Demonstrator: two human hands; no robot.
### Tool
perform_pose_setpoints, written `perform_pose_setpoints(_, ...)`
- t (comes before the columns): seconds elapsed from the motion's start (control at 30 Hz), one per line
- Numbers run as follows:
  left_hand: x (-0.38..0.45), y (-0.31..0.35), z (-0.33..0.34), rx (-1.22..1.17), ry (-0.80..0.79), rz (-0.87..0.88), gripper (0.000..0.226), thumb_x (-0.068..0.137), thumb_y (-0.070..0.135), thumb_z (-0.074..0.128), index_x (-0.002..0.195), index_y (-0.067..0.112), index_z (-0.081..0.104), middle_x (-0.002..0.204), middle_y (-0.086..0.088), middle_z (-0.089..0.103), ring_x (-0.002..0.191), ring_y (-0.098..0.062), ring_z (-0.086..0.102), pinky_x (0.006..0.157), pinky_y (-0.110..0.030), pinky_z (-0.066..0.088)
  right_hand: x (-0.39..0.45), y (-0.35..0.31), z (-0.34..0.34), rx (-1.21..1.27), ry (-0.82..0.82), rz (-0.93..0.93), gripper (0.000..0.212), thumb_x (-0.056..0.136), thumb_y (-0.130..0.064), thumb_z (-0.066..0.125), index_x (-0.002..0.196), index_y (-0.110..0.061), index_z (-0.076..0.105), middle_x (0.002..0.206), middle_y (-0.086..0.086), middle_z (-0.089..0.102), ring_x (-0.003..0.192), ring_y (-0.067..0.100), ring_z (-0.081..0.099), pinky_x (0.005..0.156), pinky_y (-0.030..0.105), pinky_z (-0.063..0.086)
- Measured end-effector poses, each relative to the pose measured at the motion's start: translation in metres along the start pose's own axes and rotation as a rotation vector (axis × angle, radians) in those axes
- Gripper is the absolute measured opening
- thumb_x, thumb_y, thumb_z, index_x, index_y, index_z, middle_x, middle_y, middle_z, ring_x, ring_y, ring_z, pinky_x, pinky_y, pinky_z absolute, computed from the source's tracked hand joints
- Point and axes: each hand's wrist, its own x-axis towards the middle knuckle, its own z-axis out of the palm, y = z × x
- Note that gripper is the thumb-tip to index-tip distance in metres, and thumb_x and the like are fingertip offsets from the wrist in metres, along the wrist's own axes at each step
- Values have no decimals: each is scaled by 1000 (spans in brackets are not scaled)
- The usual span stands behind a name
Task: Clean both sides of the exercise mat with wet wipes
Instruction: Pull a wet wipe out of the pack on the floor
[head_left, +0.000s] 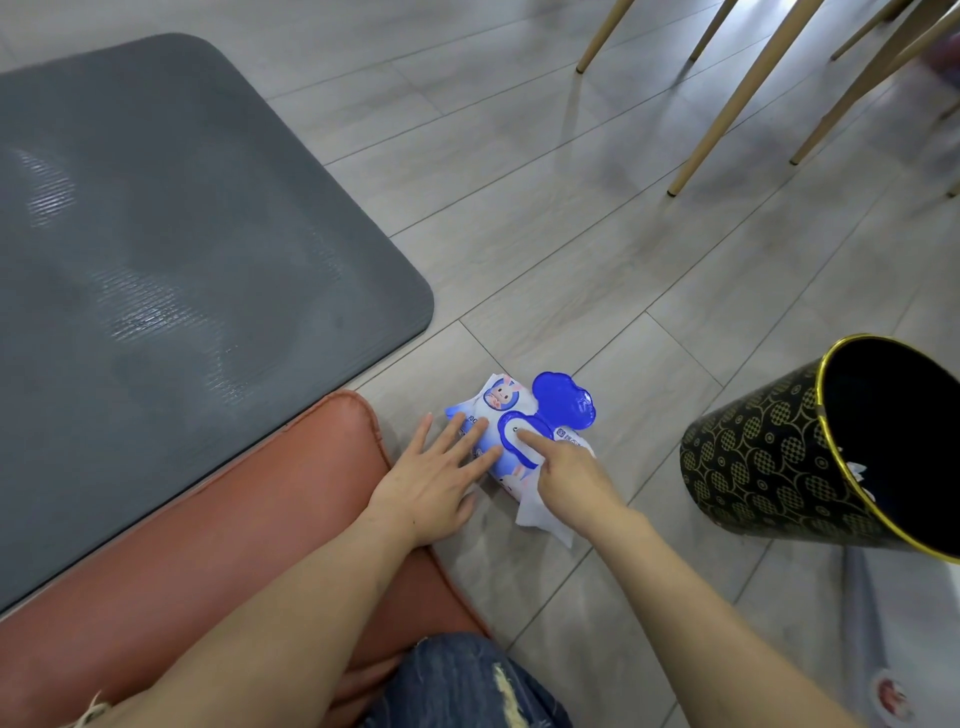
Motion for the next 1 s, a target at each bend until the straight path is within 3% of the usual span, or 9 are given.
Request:
perform_pose_setpoints(0.07, 0, 0, 0, 1, -4, 0, 79, 89, 51, 4, 165, 32, 13, 174, -7, 1, 160, -33, 2, 125, -60, -1, 0, -2, -3, -24, 3, 0, 60, 95, -17, 37, 146, -48, 41, 149, 0, 47, 134, 25, 44, 102, 38, 47)
perform_pose_setpoints(0.2, 1, 0, 2, -4, -15, 4, 78, 90, 51, 6, 165, 32, 14, 174, -7, 2, 160, -34, 4, 126, -61, 2, 6, 4, -18, 110, 185, 139, 58, 94, -19, 35, 147, -41, 30, 110, 7, 64, 93, 30, 60, 80, 40, 52)
perform_pose_setpoints(0.3, 0, -1, 1, -16, -20, -2, 78, 90, 51, 5, 165, 33, 12, 174, -6, 1, 160, -33, 3, 126, -60, 4, 17, 11, -32, 273, 192, 290, 64, 90, -21, 39, 150, -35, 23, 117, 4, 62, 98, 33, 59, 80, 38, 48)
perform_pose_setpoints(0.43, -2, -1, -4, -59, -43, -58, 83, 85, 52, -1, 165, 34, 14, 174, -4, -2, 160, -29, 2, 127, -56, 5, 21, 12, -38, 418, 177, 295, 47, 89, -21, 44, 135, -26, 46, 117, 2, 64, 95, 25, 58, 79, 34, 50)
perform_pose_setpoints(0.57, -1, -1, -3, -70, -4, -123, 69, 96, 43, 28, 163, 27, 30, 173, -6, 16, 158, -30, 19, 125, -56, 16, -2, 8, -33, 165, 256, 126, 39, 87, -26, 43, 124, -36, 53, 96, -2, 68, 87, 28, 62, 75, 38, 54)
perform_pose_setpoints(0.67, -3, -1, -3, -87, -5, -144, 68, 96, 36, 39, 162, 21, 30, 172, -5, 18, 157, -27, 23, 124, -53, 24, -20, -4, -20, -21, 188, -43, 48, 89, -26, 44, 132, -44, 54, 107, -1, 69, 97, 30, 62, 79, 36, 53)
perform_pose_setpoints(0.8, -7, 2, -13, -126, -25, -223, 67, 99, 37, 28, 164, 22, 25, 173, 0, 15, 158, -23, 20, 124, -48, 22, -21, -11, -3, -214, -5, 2, 54, 95, -34, 36, 145, -55, 35, 126, 4, 62, 110, 31, 59, 87, 36, 50)
perform_pose_setpoints(0.87, -15, 6, -19, -185, 2, -223, 61, 100, 34, 33, 161, 25, 34, 171, 1, 25, 155, -22, 30, 120, -44, 30, -24, -14, -1, -224, -42, 27, 52, 99, -36, 33, 147, -54, 30, 126, 6, 61, 109, 32, 59, 89, 37, 49)
perform_pose_setpoints(1.0, -46, 13, -42, -348, 111, -303, 59, 94, 27, 41, 152, 29, 49, 157, 3, 49, 140, -22, 50, 108, -41, 45, -46, -28, -10, -56, 31, -97, 46, 100, -29, 36, 141, -46, 45, 129, -6, 63, 109, 26, 60, 87, 37, 51)
